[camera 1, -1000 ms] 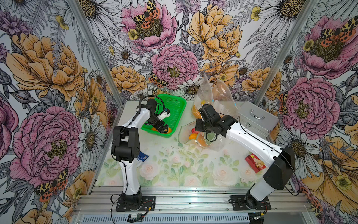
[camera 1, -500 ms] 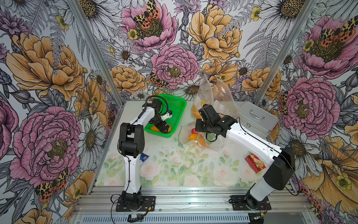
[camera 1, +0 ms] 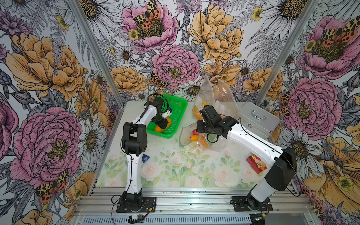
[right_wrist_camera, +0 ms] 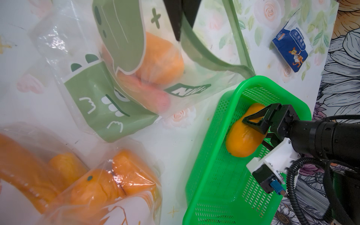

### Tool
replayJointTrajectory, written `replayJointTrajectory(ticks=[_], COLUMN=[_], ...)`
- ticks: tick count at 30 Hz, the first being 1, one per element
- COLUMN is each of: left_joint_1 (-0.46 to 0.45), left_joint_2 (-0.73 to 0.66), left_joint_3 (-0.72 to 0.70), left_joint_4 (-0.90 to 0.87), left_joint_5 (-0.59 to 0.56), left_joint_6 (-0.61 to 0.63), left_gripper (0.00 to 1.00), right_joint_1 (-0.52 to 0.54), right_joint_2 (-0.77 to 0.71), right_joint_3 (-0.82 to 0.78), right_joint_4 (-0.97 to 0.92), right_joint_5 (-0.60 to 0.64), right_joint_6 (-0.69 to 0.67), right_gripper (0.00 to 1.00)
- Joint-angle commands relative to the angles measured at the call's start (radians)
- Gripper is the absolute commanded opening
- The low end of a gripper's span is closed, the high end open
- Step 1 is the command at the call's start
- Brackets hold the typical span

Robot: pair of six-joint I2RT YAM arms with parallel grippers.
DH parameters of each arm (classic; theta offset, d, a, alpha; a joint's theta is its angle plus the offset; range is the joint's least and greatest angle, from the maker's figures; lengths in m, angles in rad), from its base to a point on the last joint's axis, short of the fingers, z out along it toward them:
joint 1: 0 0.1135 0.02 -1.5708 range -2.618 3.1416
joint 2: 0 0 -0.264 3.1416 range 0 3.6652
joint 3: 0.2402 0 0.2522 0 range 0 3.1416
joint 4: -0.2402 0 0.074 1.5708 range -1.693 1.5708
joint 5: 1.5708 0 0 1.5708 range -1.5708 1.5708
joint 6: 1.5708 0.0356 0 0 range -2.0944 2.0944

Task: Place the mango in a zip-top bag and seal the zipper
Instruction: Pick up the mango from the basket, then place the mango in the zipper food storage bag.

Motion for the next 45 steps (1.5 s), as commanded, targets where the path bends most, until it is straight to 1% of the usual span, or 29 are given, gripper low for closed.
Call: replayJointTrajectory(ticks=[1,6,9,12,15,18,19,22,25,27,29,31,33,35,38,42,43,45], left_joint_1=[0.011,0.038,0.042,0.053,0.061,0.060,0.061,0.050,0.028,0.021,0.011,-0.009,-0.049,-0.107,-0.223,-0.390,-0.426,-0.470], left_joint_2=[0.010,-0.047,-0.102,-0.184,-0.300,-0.421,-0.489,-0.590,-0.696,-0.776,-0.854,-0.916,-0.962,-1.003,-1.062,-1.133,-1.148,-1.167], left_joint_3=[0.061,0.082,0.037,-0.055,-0.209,-0.382,-0.440,-0.579,-0.729,-0.862,-1.010,-1.110,-1.167,-1.210,-1.269,-1.331,-1.347,-1.378], left_joint_4=[0.001,0.024,0.089,0.190,0.345,0.518,0.572,0.699,0.831,0.994,1.203,1.333,1.384,1.411,1.441,1.450,1.457,1.488], left_joint_5=[0.018,0.144,0.156,0.204,0.248,0.268,0.271,0.263,0.223,0.222,0.218,0.191,0.154,0.106,0.007,-0.171,-0.217,-0.285], left_joint_6=[-0.050,-0.135,-0.203,-0.287,-0.385,-0.493,-0.537,-0.642,-0.741,-0.842,-0.992,-1.081,-1.126,-1.164,-1.208,-1.252,-1.267,-1.286], left_gripper=[0.58,0.56,0.56,0.57,0.57,0.57,0.57,0.57,0.57,0.57,0.57,0.57,0.58,0.58,0.59,0.60,0.60,0.60], right_joint_1=[-0.005,-0.005,-0.006,-0.006,-0.007,-0.007,-0.008,-0.008,-0.008,-0.008,-0.009,-0.008,-0.009,-0.009,-0.009,-0.009,-0.008,-0.008], right_joint_2=[-0.006,-0.011,-0.012,-0.014,-0.018,-0.021,-0.024,-0.028,-0.032,-0.032,-0.031,-0.028,-0.027,-0.027,-0.025,-0.021,-0.022,-0.022], right_joint_3=[0.006,0.006,0.006,0.006,0.004,0.003,0.001,-0.001,-0.002,-0.004,-0.004,-0.001,0.001,0.001,0.003,0.002,0.003,0.003], right_joint_4=[0.023,0.023,0.023,0.023,0.023,0.022,0.022,0.022,0.024,0.030,0.035,0.038,0.041,0.041,0.044,0.047,0.047,0.049], right_joint_5=[-0.002,0.005,0.005,0.007,0.013,0.016,0.017,0.021,0.022,0.021,0.017,0.013,0.011,0.012,0.013,0.007,0.007,0.008], right_joint_6=[0.009,0.009,0.007,0.006,0.006,0.005,0.005,0.006,0.006,0.006,0.006,0.006,0.006,0.006,0.008,0.009,0.010,0.010], right_gripper=[0.00,0.00,0.00,0.00,0.00,0.00,0.00,0.00,0.00,0.00,0.00,0.00,0.00,0.00,0.00,0.00,0.00,0.00])
